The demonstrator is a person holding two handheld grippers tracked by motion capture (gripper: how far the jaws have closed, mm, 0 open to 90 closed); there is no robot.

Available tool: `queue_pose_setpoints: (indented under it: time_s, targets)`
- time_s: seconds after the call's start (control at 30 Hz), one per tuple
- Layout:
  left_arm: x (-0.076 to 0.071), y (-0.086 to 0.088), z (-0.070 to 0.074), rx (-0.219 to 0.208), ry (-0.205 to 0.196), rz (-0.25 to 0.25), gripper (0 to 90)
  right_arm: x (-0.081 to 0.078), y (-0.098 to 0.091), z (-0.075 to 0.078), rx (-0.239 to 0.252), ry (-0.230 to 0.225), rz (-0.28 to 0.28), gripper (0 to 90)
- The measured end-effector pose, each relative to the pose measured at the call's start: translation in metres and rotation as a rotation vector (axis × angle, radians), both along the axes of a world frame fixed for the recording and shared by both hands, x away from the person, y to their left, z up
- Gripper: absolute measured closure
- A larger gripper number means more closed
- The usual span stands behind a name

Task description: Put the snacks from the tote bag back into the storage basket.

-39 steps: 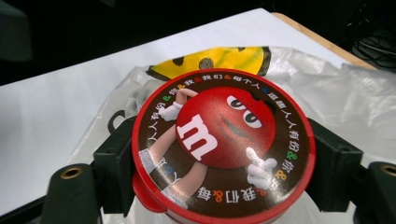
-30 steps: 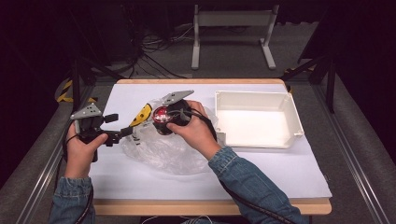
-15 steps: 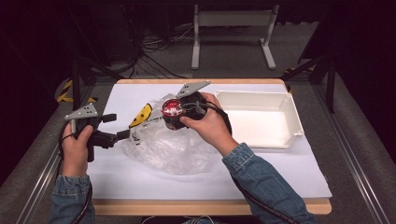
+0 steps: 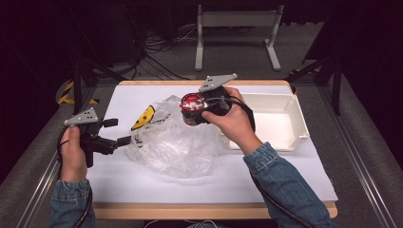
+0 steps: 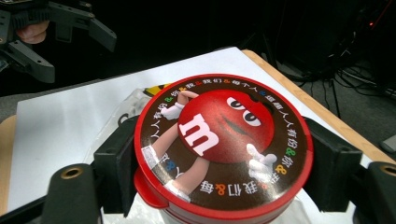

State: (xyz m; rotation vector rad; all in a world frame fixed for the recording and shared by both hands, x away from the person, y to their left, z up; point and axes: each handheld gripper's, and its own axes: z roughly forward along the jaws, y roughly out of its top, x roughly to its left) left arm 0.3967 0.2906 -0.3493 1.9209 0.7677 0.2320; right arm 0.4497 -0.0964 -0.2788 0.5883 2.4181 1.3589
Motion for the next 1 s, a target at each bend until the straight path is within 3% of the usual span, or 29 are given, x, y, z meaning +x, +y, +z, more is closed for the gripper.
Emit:
queue_pose_setpoints:
  time_s: [0.1,0.13,0.43,1.0]
  targets:
    - [-0.001,0.001,0.001,0.030,-0.012,0.022,3.2,0.000,-0.011,0.003,0.004,-0.004,-0.009,24.7]
    - [-0.002,0.001,0.001,0.023,0.003,0.029,3.3,0.000,-0.014,0.003,0.003,-0.004,-0.011,24.7]
    - [-0.005,0.002,0.001,0.040,-0.002,0.033,3.2,0.004,-0.039,0.009,0.015,0.009,-0.045,24.7]
    - [-0.010,0.009,-0.002,0.047,0.010,0.047,3.0,0.036,-0.084,0.003,-0.004,0.032,-0.176,24.7]
